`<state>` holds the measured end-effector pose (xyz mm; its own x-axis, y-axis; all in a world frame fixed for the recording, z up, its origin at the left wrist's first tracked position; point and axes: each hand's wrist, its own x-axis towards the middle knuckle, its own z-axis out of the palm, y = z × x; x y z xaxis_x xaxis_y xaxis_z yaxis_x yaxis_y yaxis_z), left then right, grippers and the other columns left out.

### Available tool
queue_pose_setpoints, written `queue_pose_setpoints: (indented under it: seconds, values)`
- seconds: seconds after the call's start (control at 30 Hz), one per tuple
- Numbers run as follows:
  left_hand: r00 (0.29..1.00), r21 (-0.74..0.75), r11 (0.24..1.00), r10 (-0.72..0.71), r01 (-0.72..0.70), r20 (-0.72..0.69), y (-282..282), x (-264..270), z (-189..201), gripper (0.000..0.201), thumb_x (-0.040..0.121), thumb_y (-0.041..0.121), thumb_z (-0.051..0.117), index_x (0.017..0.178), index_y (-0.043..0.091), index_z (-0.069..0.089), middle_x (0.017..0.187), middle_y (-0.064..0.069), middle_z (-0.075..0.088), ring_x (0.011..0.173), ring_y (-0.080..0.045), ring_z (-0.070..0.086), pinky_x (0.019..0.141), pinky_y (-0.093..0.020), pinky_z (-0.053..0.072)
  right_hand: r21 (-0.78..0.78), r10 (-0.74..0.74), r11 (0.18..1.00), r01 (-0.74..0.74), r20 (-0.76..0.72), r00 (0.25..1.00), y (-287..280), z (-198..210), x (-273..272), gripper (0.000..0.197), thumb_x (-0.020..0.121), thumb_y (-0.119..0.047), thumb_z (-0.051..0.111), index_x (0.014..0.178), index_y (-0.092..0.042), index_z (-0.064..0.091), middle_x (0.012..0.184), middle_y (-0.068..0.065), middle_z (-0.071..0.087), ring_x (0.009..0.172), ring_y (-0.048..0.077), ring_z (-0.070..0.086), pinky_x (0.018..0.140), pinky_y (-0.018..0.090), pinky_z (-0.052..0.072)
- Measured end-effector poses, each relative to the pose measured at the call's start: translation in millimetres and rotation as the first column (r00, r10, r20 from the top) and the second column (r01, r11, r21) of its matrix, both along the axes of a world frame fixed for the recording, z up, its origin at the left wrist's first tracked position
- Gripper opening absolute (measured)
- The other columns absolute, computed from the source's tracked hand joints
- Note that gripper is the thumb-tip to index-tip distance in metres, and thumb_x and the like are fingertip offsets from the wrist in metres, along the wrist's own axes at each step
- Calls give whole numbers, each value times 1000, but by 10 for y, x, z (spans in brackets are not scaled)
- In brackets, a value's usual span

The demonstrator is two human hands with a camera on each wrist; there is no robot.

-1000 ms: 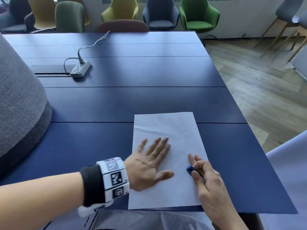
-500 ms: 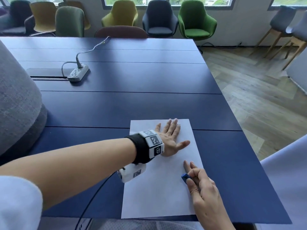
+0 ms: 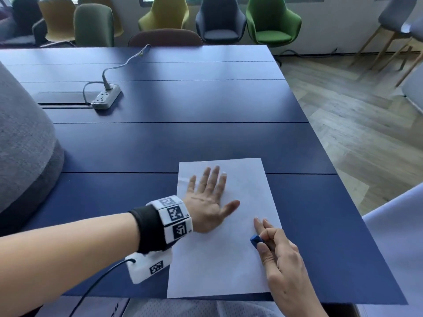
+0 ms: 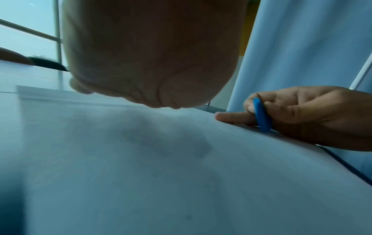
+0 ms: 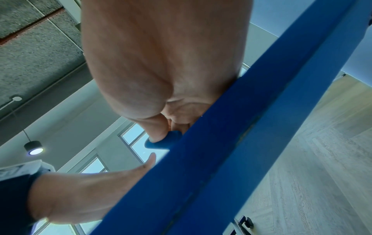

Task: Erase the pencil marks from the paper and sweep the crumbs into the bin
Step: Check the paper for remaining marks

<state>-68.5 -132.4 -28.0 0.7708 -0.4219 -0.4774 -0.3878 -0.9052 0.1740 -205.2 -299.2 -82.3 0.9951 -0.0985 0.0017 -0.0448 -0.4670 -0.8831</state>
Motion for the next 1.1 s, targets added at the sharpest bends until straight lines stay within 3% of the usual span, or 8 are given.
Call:
queue_pose_setpoints:
  seconds: [0.1, 0.27, 0.43, 0.63, 0.73, 0.83, 0.93, 1.1]
  values:
    - [997, 70, 995, -74, 75, -13, 61, -10, -63, 79, 96, 63, 8, 149, 16, -26, 154, 0, -36, 141, -14, -34, 117, -47, -17, 9, 4, 1000, -4, 0, 1000, 9, 12, 4, 20, 96, -20, 50, 87, -38, 44, 128, -33, 54, 135, -7, 33, 108, 35, 36]
    - [956, 177, 939, 289, -293, 51, 474, 306, -10, 88, 93, 68, 4, 149, 6, -23, 155, -8, -36, 142, -20, -32, 114, -52, -19, 41, 0, 999, 1, -24, 1000, 2, 12, -8, 15, 96, -25, 48, 87, -36, 45, 128, -34, 54, 136, -5, 32, 108, 38, 37]
    - [991, 112, 985, -131, 128, 19, 361, -170, -60, 105, 58, 79, -34, 144, 19, -33, 151, -1, -42, 136, -15, -41, 114, -49, -22, 59, -7, 998, 7, -9, 1000, 27, 86, 0, 9, 92, -42, 44, 87, -35, 46, 129, -27, 56, 135, -9, 31, 108, 36, 36]
    - [992, 232, 965, 114, -123, 55, 546, 1, 20, 85, 94, 66, 4, 149, 6, -23, 155, -8, -34, 142, -20, -33, 113, -54, -21, 3, 19, 1000, -19, -15, 1000, 42, 102, -13, 16, 94, -27, 49, 85, -40, 44, 131, -24, 56, 135, -11, 30, 108, 30, 35]
    - [996, 152, 988, 25, -38, 88, 466, 199, 170, 81, 99, 60, 21, 154, 7, -5, 160, -12, -23, 147, -25, -21, 119, -50, -5, -44, 28, 999, -27, 8, 1000, 34, 80, 7, 25, 95, -19, 52, 84, -39, 44, 130, -25, 56, 134, -11, 31, 106, 29, 35]
    - [994, 18, 1000, -6, 4, 110, 346, 372, 307, 75, 96, 55, 46, 153, 15, 19, 161, -15, 2, 146, -31, 12, 114, -46, 28, -83, 39, 996, -38, 2, 999, 24, 117, 17, 32, 94, -12, 53, 83, -41, 44, 129, -26, 56, 132, -14, 32, 104, 18, 34]
    - [991, 46, 997, -61, 56, 118, 267, 491, 326, 75, 87, 56, 61, 149, 29, 28, 147, -11, 25, 127, -31, 35, 99, -43, 43, -141, 84, 986, -93, -65, 994, -21, 252, 55, 26, 94, -14, 54, 85, -38, 46, 129, -26, 54, 128, -10, 41, 100, 15, 36]
    - [993, 182, 979, -106, 94, 54, 154, 630, 321, 94, 76, 58, 73, 151, 44, 18, 159, -11, 4, 136, -38, 26, 101, -47, 42, -315, 35, 948, -45, -38, 999, -38, 782, 488, 20, 88, -21, 64, 79, -35, 53, 93, -12, 58, 84, 6, 56, 71, 23, 44]
